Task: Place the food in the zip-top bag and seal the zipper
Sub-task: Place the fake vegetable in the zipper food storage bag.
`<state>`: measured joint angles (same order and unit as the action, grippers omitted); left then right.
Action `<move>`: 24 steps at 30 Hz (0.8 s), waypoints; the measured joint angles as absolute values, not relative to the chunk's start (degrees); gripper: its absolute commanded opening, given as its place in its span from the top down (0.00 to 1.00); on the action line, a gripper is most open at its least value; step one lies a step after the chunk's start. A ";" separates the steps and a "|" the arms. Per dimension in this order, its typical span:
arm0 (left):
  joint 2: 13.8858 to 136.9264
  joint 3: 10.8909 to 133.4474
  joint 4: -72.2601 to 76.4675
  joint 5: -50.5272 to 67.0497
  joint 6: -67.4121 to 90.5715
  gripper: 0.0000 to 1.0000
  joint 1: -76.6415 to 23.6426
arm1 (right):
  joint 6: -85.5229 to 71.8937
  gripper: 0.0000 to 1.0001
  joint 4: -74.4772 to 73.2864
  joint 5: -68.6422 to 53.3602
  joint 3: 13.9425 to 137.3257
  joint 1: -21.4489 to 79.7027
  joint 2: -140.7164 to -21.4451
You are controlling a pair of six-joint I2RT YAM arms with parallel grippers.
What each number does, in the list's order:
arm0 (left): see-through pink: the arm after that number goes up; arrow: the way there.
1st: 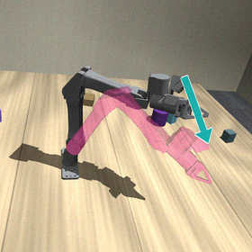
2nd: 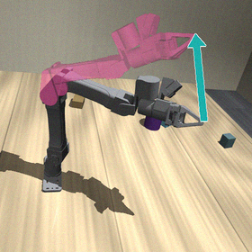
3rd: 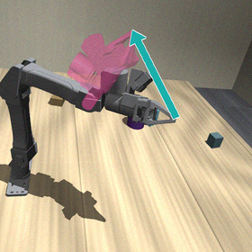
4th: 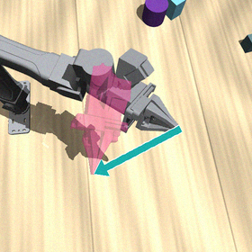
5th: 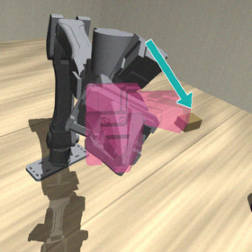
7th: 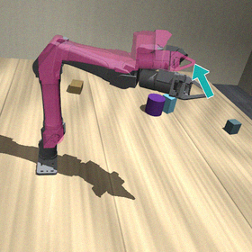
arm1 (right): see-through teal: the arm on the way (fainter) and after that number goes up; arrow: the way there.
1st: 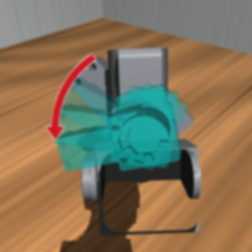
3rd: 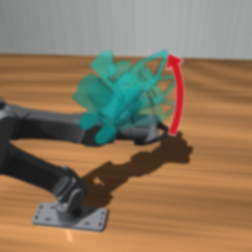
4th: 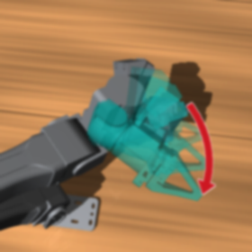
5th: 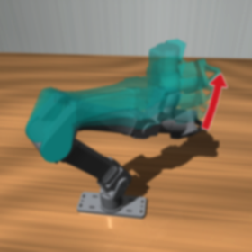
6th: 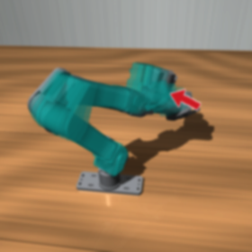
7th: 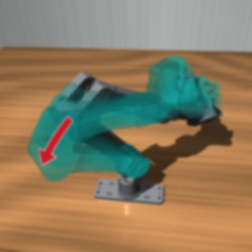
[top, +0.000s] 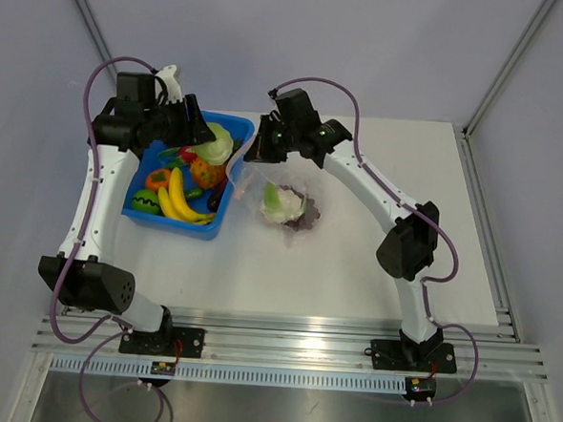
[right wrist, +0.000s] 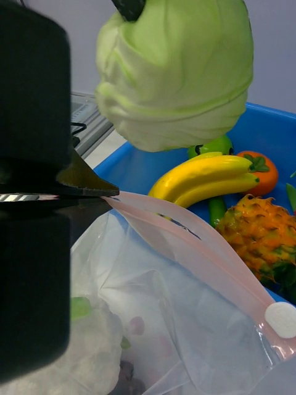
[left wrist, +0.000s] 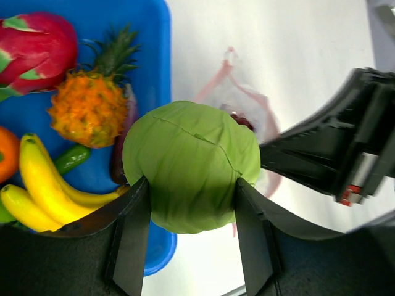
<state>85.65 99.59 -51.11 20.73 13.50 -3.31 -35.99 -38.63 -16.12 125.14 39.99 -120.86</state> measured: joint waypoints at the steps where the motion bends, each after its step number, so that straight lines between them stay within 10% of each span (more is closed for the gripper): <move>1: 85.52 99.57 -51.09 21.98 13.56 0.83 -3.31 | -36.07 1.00 -38.65 -16.27 125.25 40.14 -121.08; 24: 85.34 86.08 -37.71 32.73 20.60 0.87 -8.75 | -36.71 1.00 -38.85 -14.09 111.92 39.48 -113.27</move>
<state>85.34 86.08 -37.71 32.73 20.60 -8.75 -36.71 -38.85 -14.09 111.92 39.48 -113.27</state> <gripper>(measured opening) 0.529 0.011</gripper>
